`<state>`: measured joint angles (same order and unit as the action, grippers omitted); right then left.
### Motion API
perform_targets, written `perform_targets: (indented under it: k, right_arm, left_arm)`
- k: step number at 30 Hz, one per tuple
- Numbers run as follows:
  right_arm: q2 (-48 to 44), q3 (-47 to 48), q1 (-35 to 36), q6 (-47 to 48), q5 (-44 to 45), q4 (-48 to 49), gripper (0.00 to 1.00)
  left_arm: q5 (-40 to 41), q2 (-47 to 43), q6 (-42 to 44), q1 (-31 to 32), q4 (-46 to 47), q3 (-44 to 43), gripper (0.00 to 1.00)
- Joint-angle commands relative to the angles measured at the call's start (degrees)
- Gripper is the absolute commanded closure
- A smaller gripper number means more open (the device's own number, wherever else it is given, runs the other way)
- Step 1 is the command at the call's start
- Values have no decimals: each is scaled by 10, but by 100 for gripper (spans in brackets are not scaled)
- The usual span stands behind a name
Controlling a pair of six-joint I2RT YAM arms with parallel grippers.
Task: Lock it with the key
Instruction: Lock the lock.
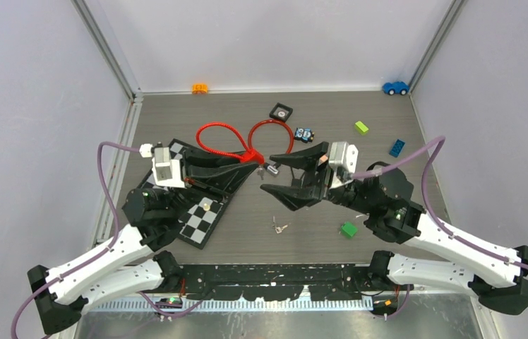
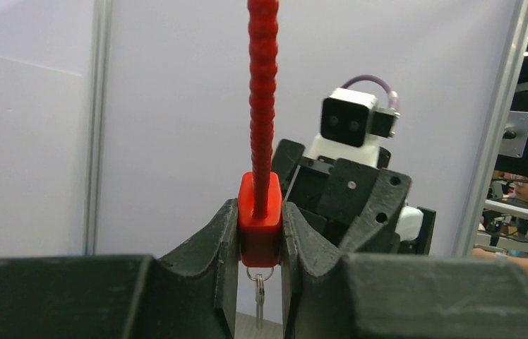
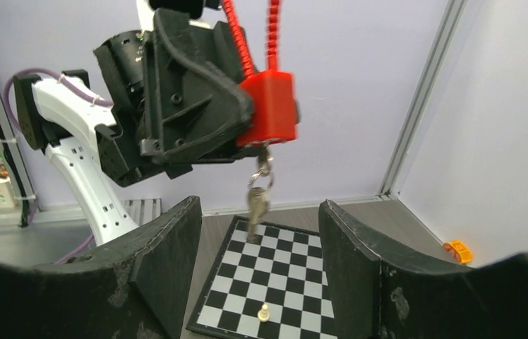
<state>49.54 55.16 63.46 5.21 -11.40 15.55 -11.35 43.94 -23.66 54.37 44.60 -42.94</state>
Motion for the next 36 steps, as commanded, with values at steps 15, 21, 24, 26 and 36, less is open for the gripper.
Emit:
perform_targets:
  k: [15, 21, 24, 26, 36]
  right_arm:
    - [23, 23, -74, -162, -158, 112, 56]
    - [28, 21, -74, -158, -154, 108, 60]
    - [32, 22, -74, -155, -152, 110, 60]
    - [35, 21, -74, -156, -148, 115, 60]
    - [43, 17, -74, -164, -146, 139, 81]
  left_arm:
    - [-54, 13, -13, 0, 58, -20, 100]
    - [-56, 13, -13, 0, 59, -20, 100]
    - [-57, 14, -13, 0, 60, -21, 100]
    - [-57, 13, -13, 0, 59, -19, 100]
    - [-53, 9, -12, 0, 61, -14, 100]
